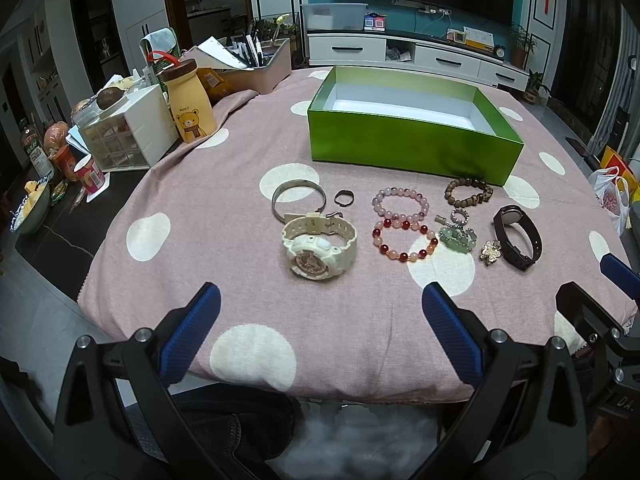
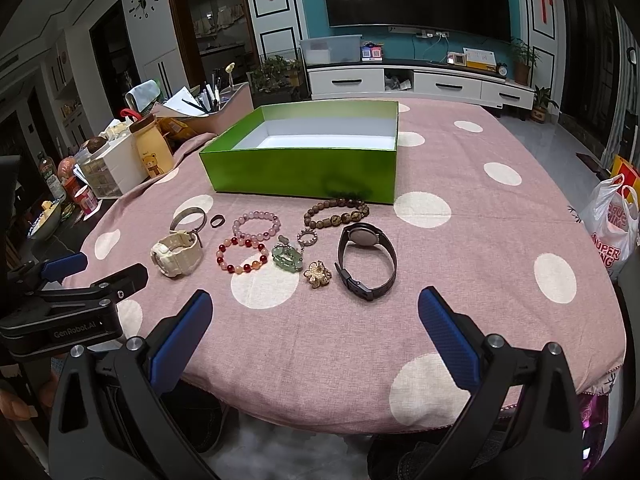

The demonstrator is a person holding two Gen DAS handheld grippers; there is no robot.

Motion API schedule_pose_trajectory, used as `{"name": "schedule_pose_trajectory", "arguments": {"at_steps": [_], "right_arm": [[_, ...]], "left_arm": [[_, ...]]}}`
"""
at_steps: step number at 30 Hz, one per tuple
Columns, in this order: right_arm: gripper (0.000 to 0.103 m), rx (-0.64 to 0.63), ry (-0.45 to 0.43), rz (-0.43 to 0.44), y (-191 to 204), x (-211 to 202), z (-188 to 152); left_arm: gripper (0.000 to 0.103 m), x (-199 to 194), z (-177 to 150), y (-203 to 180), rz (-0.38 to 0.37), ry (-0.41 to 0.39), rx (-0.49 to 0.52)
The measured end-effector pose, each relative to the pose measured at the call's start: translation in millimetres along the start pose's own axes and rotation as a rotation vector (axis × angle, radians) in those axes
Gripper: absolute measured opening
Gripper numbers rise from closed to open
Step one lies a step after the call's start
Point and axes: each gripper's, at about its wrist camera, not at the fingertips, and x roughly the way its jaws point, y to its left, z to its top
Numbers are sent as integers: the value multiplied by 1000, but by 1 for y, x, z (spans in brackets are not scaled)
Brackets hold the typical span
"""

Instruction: Organize jewelry

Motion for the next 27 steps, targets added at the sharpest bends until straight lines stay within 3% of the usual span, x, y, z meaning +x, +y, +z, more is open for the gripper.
{"name": "schedule_pose_trajectory", "arguments": {"at_steps": [27], "right_arm": [[102, -1, -2, 1, 1, -1, 0]], "left_arm": [[101, 0, 0, 1, -2, 1, -4]]}}
